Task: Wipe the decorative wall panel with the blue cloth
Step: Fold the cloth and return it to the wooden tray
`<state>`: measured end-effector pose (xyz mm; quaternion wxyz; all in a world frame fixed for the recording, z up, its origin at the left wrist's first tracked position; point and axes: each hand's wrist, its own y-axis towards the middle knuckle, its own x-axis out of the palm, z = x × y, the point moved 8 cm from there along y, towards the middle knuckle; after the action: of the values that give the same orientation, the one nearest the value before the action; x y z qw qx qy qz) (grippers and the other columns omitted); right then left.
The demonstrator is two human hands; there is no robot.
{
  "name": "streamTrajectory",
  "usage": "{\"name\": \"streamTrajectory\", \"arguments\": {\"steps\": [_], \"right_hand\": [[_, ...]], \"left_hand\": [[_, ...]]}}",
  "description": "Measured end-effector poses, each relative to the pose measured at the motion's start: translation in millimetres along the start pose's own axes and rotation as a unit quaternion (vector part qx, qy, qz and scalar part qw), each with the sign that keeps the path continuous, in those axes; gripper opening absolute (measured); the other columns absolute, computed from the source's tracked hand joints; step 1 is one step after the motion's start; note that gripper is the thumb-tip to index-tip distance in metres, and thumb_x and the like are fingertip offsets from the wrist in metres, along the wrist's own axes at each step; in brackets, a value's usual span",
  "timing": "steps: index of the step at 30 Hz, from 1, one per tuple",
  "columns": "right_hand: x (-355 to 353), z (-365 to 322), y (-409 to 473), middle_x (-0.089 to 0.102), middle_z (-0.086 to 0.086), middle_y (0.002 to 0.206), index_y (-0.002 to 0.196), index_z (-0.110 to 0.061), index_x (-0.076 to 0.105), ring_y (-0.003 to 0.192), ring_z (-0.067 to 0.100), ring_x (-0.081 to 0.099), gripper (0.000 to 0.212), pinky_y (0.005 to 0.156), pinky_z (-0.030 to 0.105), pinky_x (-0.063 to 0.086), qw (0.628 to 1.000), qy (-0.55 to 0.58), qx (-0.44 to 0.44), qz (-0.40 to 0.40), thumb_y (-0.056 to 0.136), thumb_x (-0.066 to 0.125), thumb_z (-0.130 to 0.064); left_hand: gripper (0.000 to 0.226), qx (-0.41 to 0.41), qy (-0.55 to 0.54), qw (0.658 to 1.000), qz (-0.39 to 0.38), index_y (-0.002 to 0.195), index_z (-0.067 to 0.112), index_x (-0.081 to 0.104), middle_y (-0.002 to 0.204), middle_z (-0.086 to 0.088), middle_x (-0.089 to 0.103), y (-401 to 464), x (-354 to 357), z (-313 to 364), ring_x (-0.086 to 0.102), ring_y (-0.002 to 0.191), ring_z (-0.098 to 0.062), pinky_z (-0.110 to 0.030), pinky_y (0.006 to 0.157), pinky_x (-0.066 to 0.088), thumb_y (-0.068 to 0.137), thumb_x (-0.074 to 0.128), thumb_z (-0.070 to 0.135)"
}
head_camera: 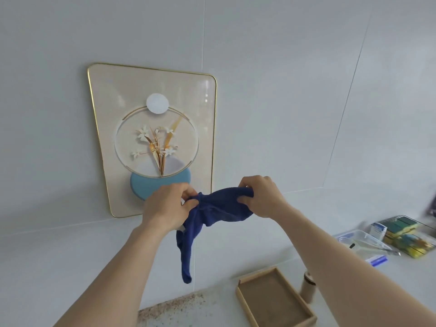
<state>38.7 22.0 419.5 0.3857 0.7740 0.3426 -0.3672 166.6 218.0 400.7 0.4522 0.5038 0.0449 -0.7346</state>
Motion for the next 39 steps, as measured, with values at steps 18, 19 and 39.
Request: {"name": "streamTrajectory", "arguments": {"steps": [18, 19, 39], "right_hand": [[12.0, 172.9, -6.2, 0.073, -0.003, 0.087, 0.082, -0.031, 0.064, 0.077, 0.023, 0.062, 0.020, 0.064, 0.034, 0.052, 0.995, 0.037, 0.085, -0.026, 0.087, 0.066, -0.012], [16.1, 184.5, -6.7, 0.073, -0.005, 0.086, 0.083, -0.031, 0.064, 0.078, 0.022, 0.062, 0.020, 0.063, 0.033, 0.051, 0.995, 0.040, 0.090, -0.032, 0.086, 0.065, -0.011], [194.3, 380.5, -64.5, 0.075, 0.001, 0.102, 0.101, -0.025, 0.073, 0.091, 0.031, 0.065, 0.036, 0.065, 0.036, 0.047, 0.967, 0.033, 0.197, -0.161, 0.082, 0.056, 0.000]], "left_hand": [[0.006, -0.024, -0.043, 0.994, -0.102, 0.096, 0.039, 0.071, 0.087, 0.025, 0.072, 29.1, 182.6, 65.1, 0.061, 0.077, 0.002, -0.026, 0.066, 0.042, 0.092, 0.067, 0.037], [0.006, -0.026, -0.044, 0.992, -0.112, 0.097, 0.038, 0.071, 0.088, 0.025, 0.072, 30.0, 196.7, 68.1, 0.062, 0.077, 0.002, -0.026, 0.066, 0.042, 0.092, 0.067, 0.036], [0.016, -0.155, -0.027, 0.967, -0.200, 0.102, 0.038, 0.073, 0.091, 0.016, 0.076, -19.2, 449.0, 24.9, 0.070, 0.089, -0.014, -0.031, 0.073, 0.054, 0.091, 0.068, 0.027]]}}
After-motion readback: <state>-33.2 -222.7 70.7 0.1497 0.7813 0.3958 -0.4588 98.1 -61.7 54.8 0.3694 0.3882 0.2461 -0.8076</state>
